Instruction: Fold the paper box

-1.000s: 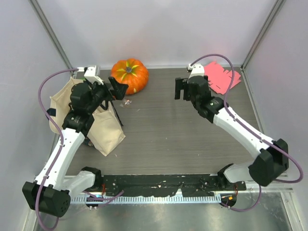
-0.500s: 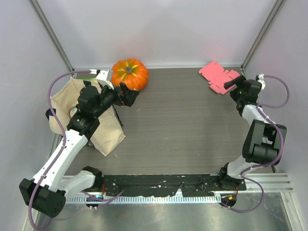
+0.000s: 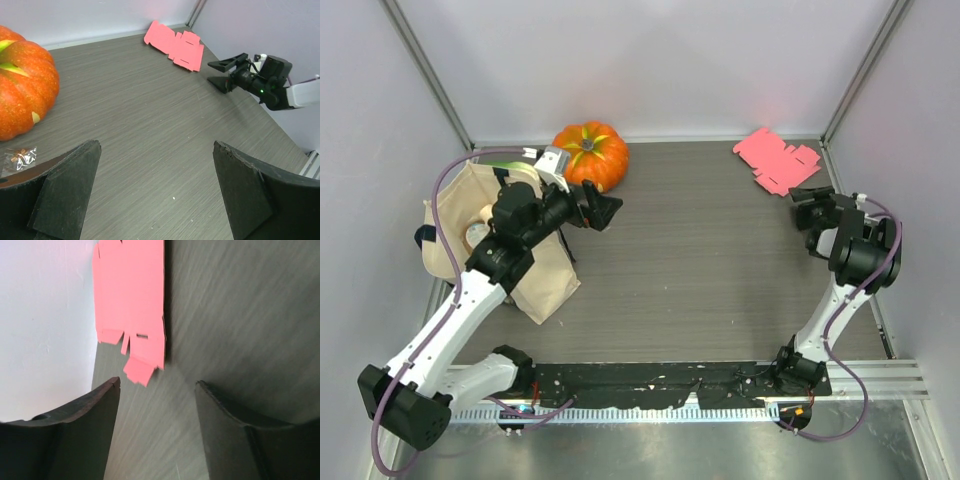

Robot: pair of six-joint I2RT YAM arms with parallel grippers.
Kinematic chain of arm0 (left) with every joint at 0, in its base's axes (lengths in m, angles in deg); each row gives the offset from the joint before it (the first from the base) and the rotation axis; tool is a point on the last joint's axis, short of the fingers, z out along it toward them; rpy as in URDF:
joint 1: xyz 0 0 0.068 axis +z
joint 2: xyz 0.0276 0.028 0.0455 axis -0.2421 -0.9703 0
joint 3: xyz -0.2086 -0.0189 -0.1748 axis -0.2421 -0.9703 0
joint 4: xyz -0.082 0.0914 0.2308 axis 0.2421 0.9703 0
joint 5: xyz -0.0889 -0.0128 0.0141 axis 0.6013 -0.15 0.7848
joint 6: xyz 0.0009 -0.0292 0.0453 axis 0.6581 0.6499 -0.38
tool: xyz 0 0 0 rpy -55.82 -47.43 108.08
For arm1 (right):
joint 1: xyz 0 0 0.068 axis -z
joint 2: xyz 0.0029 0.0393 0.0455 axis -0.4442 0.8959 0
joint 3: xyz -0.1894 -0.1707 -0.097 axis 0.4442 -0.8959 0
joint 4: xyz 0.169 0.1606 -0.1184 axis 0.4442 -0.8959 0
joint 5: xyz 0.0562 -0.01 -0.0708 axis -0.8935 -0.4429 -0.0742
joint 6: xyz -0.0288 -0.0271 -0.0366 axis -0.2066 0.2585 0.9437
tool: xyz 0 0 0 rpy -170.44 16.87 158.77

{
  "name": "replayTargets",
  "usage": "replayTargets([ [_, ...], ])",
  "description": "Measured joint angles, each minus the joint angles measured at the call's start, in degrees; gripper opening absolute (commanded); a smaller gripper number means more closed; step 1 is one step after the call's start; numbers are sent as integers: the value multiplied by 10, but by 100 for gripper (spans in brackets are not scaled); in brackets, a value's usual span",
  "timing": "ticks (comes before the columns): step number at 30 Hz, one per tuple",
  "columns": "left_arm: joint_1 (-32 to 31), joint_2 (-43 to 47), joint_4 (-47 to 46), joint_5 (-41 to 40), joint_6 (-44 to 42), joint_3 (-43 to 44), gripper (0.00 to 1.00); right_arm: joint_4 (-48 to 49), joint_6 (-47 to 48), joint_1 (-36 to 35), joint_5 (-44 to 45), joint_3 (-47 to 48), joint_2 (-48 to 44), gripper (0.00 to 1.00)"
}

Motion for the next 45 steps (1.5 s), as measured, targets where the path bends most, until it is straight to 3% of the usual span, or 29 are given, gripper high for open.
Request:
replayTargets([
  [1, -2, 0, 0, 0, 0, 0, 100, 15, -7, 0, -2, 16, 23, 57],
  [6, -7, -9, -1, 0, 0, 0, 100, 56, -41, 0, -5, 111, 118, 56],
  [9, -8, -12, -1, 0, 0, 0, 100, 70, -56, -1, 6, 173, 167, 44],
  [14, -8, -23, -2, 0, 0, 0, 99, 52, -73, -10, 24, 264, 232, 2],
  [21, -8, -48, 0, 0, 0, 0, 98, -65, -29, -26, 18, 271, 184, 1],
  [27, -8, -60, 1, 4, 1, 0, 98, -318, 147, -60, -16, 247, -30, 1],
  [34, -8, -108, 20, 37, 3, 24, 97, -516, 379, -187, -59, 217, -245, 1],
  [39, -7, -152, 35, 90, 2, 56, 95, -634, 503, -294, -129, 212, -265, 1],
  [45, -5, -140, 35, 111, -12, 51, 98, -752, 609, -382, -220, 236, -231, 1],
])
